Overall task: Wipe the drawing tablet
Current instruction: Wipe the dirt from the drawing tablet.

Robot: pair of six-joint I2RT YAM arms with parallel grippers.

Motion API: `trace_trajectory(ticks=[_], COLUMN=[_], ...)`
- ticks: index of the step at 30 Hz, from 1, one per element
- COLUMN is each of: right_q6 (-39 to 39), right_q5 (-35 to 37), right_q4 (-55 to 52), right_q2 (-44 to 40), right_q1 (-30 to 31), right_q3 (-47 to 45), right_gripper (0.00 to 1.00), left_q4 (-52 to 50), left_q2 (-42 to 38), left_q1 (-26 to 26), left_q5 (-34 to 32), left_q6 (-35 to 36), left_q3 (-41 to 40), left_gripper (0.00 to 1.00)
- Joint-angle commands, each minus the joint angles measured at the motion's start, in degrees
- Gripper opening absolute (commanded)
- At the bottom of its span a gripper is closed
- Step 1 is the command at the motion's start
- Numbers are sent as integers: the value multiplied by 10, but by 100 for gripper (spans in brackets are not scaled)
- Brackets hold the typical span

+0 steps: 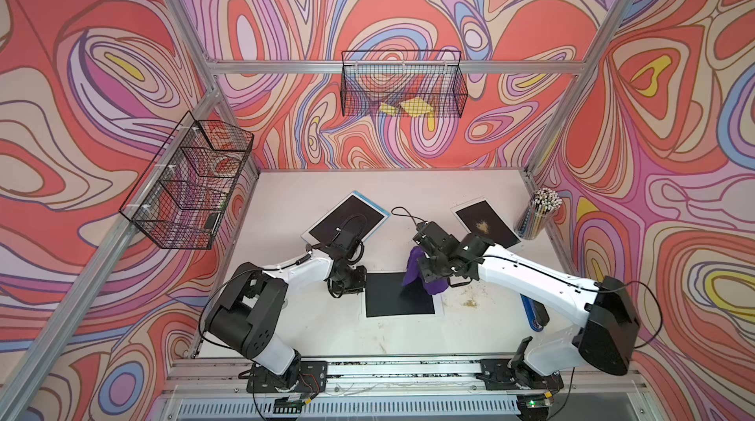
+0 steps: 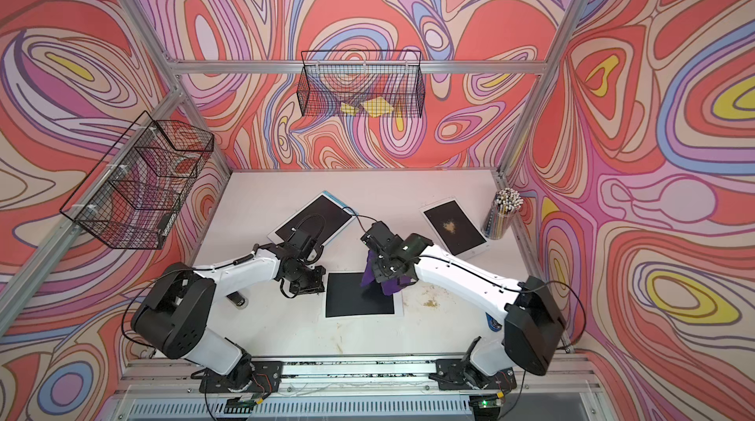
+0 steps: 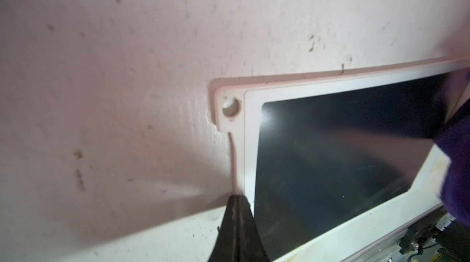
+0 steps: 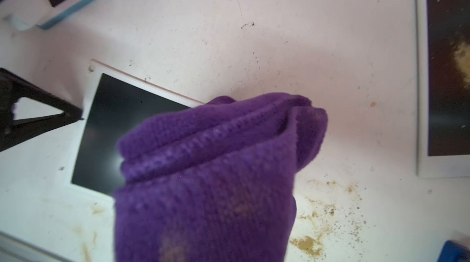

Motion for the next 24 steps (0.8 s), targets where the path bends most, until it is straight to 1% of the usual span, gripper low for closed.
trace_trajectory(ticks=[1,3,4,6,9,12,15,16,20,23,24], right_q6=[-5,3,11,30,72,128,178,192,231,287,298], right_q5=[89,56,23,-55,-186,-314,-391,-405,-414,-407,-389], right_q4=[11,29,43,88,192,308,391,404,405,404,394], right_q2=[85,147,173,200,204,194,184,182,179,190,190], right_q1=[50,83,102,134,169,177,177,177,164,118,99], right_q3=[33,48,53,53,27,-20,-62,-72,-103,-154,-173], right_gripper=[0,0,0,0,0,0,0,0,0,0,0], left_q4=[11,12,13,13,14,16,18,18,16,16,17], left_q2=[35,36,37,36,36,41,42,42,40,37,35], left_q1=[0,0,0,0,1,1,0,0,0,1,0], left_q5=[-47,-47,-47,-47,-48,-45,-44,-44,-45,-45,-45], left_q6=[-3,-4,-4,-3,-3,-3,-3,-2,-1,-2,-3], left_q3=[-33,-34,-34,-35,-35,-35,-34,-34,-34,-35,-37], left_gripper=[0,0,0,0,0,0,0,0,0,0,0])
